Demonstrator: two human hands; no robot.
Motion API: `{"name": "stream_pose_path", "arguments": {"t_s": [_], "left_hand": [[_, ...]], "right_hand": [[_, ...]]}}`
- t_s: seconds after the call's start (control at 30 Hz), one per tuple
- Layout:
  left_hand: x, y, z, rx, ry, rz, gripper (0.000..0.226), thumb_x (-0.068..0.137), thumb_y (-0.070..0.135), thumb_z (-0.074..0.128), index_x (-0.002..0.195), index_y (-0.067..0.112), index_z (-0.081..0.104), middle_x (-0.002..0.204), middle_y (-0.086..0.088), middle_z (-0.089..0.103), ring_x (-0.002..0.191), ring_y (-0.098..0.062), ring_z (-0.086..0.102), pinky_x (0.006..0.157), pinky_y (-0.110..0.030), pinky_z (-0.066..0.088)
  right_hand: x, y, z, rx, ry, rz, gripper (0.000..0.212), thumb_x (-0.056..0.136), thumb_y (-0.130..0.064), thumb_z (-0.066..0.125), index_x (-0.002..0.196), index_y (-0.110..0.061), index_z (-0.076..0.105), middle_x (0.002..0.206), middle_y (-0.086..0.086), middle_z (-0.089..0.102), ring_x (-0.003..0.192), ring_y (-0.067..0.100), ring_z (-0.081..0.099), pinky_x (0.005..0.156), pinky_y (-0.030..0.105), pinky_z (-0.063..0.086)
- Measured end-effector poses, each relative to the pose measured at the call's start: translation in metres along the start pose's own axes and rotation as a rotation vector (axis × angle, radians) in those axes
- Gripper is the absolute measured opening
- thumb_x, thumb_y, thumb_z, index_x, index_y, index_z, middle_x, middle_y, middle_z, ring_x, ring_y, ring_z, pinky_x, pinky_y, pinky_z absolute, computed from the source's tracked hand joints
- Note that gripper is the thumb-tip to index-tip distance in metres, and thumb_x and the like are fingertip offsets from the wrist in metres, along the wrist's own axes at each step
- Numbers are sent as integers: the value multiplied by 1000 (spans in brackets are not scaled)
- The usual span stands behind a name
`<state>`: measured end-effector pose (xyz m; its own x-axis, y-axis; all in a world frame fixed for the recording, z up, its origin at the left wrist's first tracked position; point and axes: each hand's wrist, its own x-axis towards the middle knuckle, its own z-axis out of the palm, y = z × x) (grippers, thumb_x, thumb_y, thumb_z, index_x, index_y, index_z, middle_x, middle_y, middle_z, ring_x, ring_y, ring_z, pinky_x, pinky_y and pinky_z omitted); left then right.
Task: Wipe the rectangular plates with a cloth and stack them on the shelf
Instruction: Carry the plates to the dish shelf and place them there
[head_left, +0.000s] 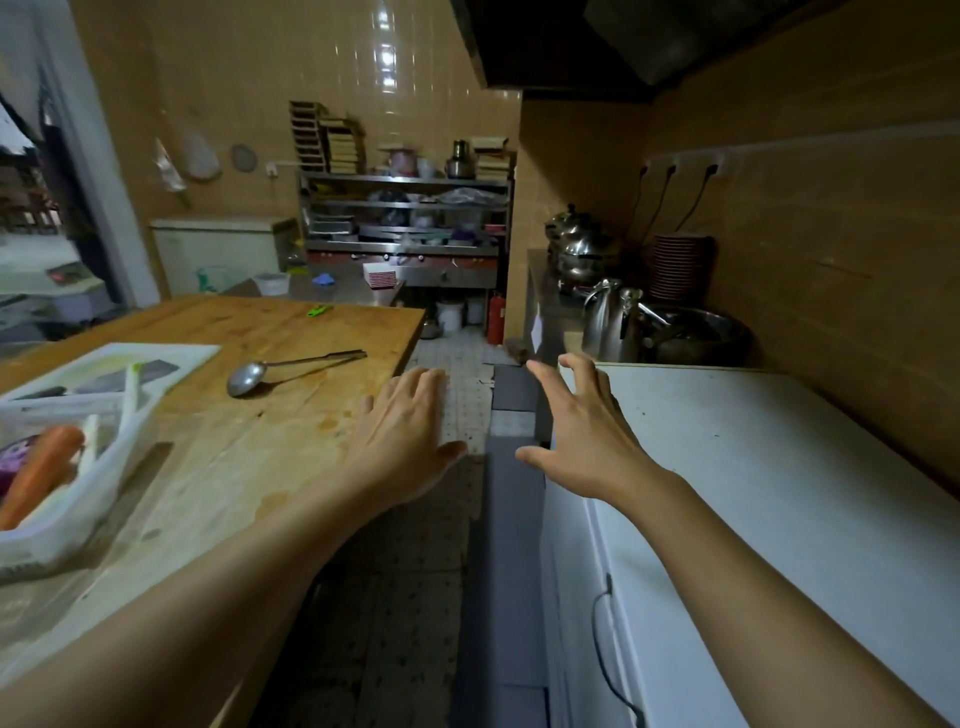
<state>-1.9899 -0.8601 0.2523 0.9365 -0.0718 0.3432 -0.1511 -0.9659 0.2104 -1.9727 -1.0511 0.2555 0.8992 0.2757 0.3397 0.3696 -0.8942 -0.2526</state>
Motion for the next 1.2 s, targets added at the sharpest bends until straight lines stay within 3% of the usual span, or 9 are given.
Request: {"name": "stream_pose_path", "arguments": {"t_s": [0.4,0.6,1.2], "left_hand": [[219,-132,51,-20,-54,43,85,83,48,61,148,20,14,153,0,21,139,-20,21,111,-45,22],[328,-159,99,-4,-60,64,85,84,48,60,149,20,13,153,0,20,139,-20,22,110,-44,22],[697,-220,218,-30,-108,-86,88,84,48,62,150,21,10,155,0,16,142,-19,16,115,-46,17]], "right_hand": [[226,11,78,-42,-61,88,97,76,-48,70,148,-30,9,153,1,-1,142,25,2,116,41,18],[340,47,124,-40,-62,81,97,76,-48,68,149,-29,8,152,2,0,142,25,1,116,42,17],[717,200,224,19,-119,-27,98,74,-48,71,147,-32,7,150,-2,1,142,25,5,116,44,20]]}}
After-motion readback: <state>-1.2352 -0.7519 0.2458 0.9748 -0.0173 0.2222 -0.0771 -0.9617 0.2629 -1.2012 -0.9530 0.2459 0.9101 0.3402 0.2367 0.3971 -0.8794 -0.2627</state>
